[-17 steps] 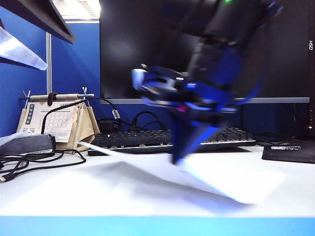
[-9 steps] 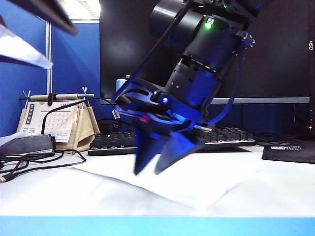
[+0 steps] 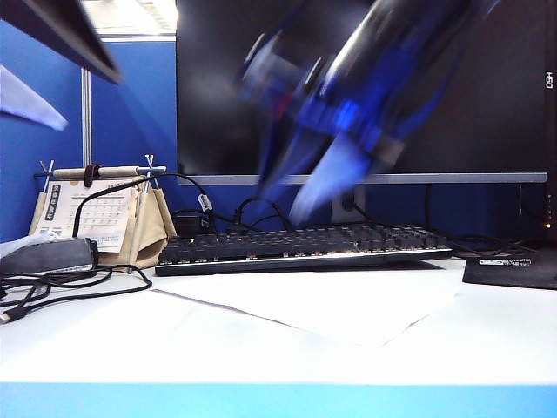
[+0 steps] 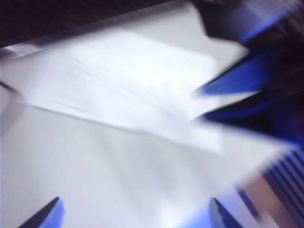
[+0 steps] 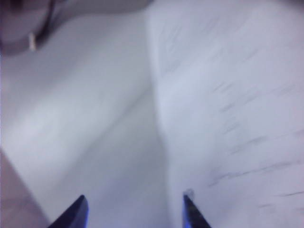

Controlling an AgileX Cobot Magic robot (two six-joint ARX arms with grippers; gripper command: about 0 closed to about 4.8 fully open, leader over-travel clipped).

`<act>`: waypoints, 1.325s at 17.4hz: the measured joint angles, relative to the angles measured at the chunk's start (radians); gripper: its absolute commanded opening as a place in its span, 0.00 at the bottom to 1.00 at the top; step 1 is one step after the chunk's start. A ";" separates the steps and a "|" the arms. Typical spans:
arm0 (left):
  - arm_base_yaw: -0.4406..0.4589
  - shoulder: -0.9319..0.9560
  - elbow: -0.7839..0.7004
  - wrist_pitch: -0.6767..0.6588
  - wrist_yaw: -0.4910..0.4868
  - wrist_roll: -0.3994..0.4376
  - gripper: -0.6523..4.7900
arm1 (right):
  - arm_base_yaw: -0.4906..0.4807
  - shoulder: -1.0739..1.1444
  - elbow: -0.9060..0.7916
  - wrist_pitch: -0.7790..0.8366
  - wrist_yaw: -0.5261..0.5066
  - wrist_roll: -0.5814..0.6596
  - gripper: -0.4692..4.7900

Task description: Put a wrinkled paper upside down.

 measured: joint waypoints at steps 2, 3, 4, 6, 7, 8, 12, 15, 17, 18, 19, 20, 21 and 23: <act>0.000 -0.063 -0.001 0.037 -0.082 0.000 0.86 | -0.062 -0.110 -0.037 0.013 0.019 0.000 0.57; 0.000 -0.105 -0.001 0.055 -0.116 0.002 0.86 | -0.091 -0.168 -0.058 0.017 0.022 0.000 0.53; 0.000 -0.189 -0.003 0.068 -0.175 0.035 0.86 | -0.141 -0.271 -0.108 0.044 0.025 0.000 0.50; 0.000 -0.290 -0.033 0.089 -0.215 0.057 0.86 | -0.188 -0.404 -0.181 0.070 0.045 0.000 0.46; 0.000 -0.346 -0.074 0.090 -0.232 0.061 0.86 | -0.201 -0.458 -0.216 0.090 0.064 0.000 0.46; 0.000 -0.391 -0.121 0.085 -0.241 0.057 0.86 | -0.205 -0.520 -0.264 0.103 0.090 0.000 0.45; 0.000 -0.501 -0.344 0.125 -0.257 -0.064 0.86 | -0.208 -0.772 -0.467 0.101 0.174 0.001 0.34; 0.000 -0.504 -0.446 0.229 -0.288 -0.079 0.85 | -0.207 -0.945 -0.585 0.098 0.286 0.031 0.28; 0.000 -0.504 -0.491 0.241 -0.291 -0.082 0.84 | -0.208 -1.023 -0.636 0.102 0.334 0.047 0.23; 0.000 -0.504 -0.505 0.240 -0.291 -0.086 0.84 | -0.208 -1.071 -0.669 0.099 0.348 0.049 0.23; 0.000 -0.504 -0.517 0.241 -0.291 -0.090 0.84 | -0.208 -1.113 -0.695 0.095 0.359 0.050 0.23; 0.000 -0.504 -0.530 0.246 -0.302 -0.091 0.84 | -0.208 -1.157 -0.731 0.101 0.362 0.052 0.23; 0.000 -0.504 -0.538 0.251 -0.315 -0.091 0.84 | -0.208 -1.184 -0.760 0.101 0.365 0.052 0.23; 0.000 -0.504 -0.571 0.256 -0.356 -0.092 0.84 | -0.208 -1.234 -0.820 0.071 0.406 0.055 0.23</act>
